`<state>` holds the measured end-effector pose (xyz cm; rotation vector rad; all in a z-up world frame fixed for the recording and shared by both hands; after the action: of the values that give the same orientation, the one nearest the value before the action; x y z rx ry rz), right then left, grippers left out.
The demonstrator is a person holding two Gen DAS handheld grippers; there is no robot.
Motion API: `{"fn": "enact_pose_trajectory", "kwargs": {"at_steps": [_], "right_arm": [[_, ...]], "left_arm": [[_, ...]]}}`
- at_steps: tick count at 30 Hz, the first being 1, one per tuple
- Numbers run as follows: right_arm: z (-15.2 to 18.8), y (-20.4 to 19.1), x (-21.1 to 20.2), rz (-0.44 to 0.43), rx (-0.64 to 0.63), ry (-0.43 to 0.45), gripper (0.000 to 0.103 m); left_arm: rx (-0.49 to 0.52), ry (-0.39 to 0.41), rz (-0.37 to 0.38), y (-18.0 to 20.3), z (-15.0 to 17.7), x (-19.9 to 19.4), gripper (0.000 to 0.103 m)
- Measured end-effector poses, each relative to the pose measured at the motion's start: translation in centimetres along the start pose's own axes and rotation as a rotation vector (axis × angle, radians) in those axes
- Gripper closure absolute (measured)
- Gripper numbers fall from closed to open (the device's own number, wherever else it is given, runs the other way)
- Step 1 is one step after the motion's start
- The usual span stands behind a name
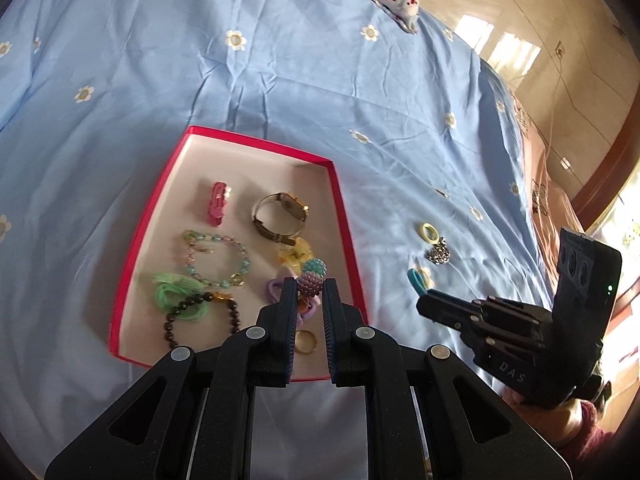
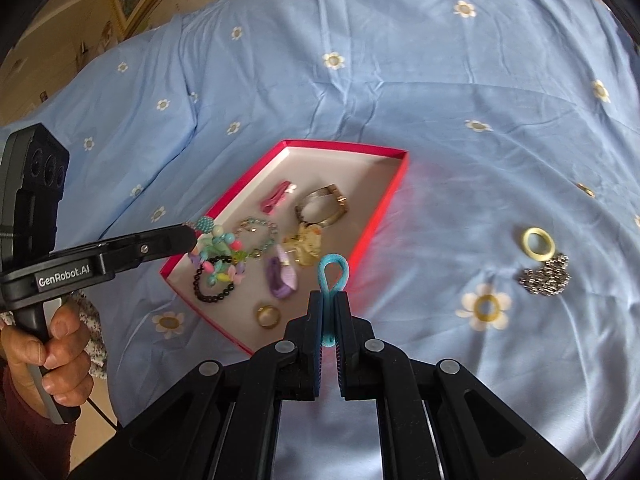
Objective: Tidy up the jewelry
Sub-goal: 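Carry the colorful bracelet and blue hair tie into the box and lower them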
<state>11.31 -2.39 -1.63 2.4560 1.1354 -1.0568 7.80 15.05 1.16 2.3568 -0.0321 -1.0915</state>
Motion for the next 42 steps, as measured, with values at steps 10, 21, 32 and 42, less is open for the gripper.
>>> {"fn": "enact_pose_trajectory", "kwargs": {"at_steps": [10, 21, 32, 42], "right_arm": [[-0.8, -2.8, 2.6, -0.048, -0.053, -0.031, 0.098], [-1.0, -4.0, 6.3, -0.082, -0.067, -0.088, 0.098], [-0.8, -4.5, 9.2, -0.099, -0.083, -0.142, 0.097], [-0.1, -4.3, 10.0, -0.11, -0.072, -0.165, 0.093]], "left_arm": [[-0.041, -0.002, -0.005, -2.0, -0.3, 0.3, 0.092], [-0.089, -0.017, -0.051, -5.3, -0.8, 1.6, 0.092], [-0.135, -0.034, -0.127, -8.7, -0.6, 3.0, 0.092], [-0.154, -0.05, -0.181, -10.3, -0.3, 3.9, 0.092]]}}
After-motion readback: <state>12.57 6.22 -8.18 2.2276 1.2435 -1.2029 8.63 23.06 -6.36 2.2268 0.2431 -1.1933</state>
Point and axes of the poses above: each gripper's, at about its wrist camera, not at the fingertips, and x roughly the way its jaws point, y to its right, z to its underside, the point moved 3 cm from there along x, roughly the way its jaws point, and after that the axes turned 13 degrees about -x, right-handed, at the moved point
